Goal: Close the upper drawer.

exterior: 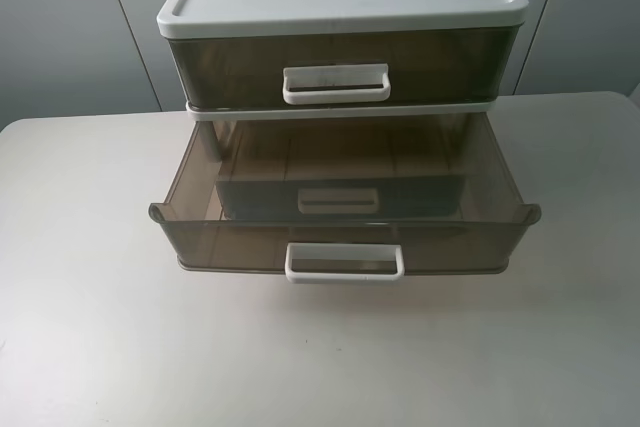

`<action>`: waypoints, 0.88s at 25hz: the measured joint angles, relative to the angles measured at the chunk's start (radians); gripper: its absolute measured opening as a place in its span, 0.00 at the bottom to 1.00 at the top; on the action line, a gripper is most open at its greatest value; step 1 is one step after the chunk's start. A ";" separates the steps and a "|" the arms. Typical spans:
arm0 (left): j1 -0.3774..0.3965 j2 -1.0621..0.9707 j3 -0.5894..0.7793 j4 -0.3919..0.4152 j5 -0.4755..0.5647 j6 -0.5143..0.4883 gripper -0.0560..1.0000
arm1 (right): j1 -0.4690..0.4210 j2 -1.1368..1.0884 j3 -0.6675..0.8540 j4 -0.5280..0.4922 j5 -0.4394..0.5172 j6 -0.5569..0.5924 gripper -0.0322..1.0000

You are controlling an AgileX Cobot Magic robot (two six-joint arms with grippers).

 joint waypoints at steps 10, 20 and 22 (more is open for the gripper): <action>0.000 0.000 0.000 0.000 0.000 0.000 0.75 | 0.000 0.000 0.000 0.000 0.000 0.000 0.71; 0.000 0.000 0.000 0.000 0.000 0.000 0.75 | 0.000 0.000 0.000 0.000 0.000 0.000 0.71; 0.000 0.000 0.000 0.000 0.000 0.000 0.75 | 0.000 0.000 0.000 0.000 0.000 0.000 0.71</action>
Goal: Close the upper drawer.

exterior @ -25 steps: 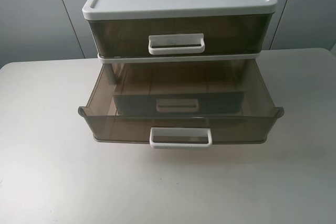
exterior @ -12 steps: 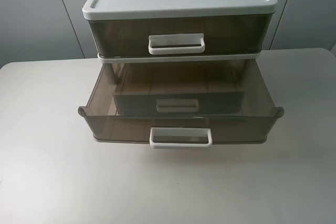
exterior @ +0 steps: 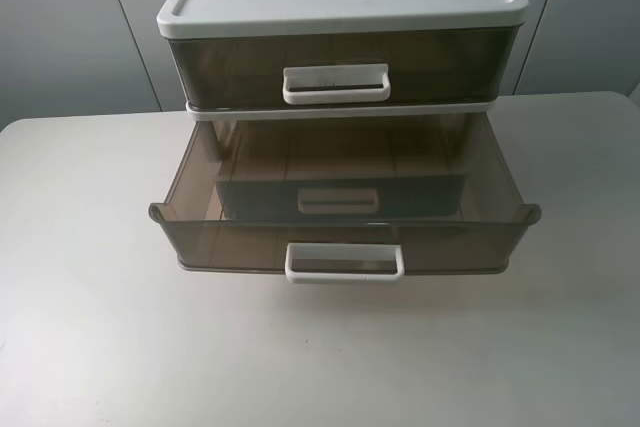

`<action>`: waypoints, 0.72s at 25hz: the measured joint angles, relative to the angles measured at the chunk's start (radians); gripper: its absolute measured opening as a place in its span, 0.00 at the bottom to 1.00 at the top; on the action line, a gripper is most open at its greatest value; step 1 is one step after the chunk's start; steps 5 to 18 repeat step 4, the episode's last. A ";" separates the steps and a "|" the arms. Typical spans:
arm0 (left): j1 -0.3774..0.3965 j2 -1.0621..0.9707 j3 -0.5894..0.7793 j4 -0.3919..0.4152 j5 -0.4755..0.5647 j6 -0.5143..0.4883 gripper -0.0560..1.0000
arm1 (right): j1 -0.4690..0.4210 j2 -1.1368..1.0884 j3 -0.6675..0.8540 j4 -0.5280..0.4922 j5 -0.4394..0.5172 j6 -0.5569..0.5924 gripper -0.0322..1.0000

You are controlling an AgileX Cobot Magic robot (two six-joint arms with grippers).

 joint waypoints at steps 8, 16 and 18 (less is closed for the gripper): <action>0.000 0.000 0.000 0.000 0.000 -0.002 0.75 | 0.000 0.000 0.000 0.000 0.000 0.000 0.71; 0.000 0.000 0.000 0.000 0.000 -0.002 0.75 | 0.000 0.000 0.000 0.000 0.000 0.000 0.71; 0.000 0.000 0.000 0.000 0.000 -0.002 0.75 | 0.000 0.000 0.000 0.000 0.000 0.000 0.71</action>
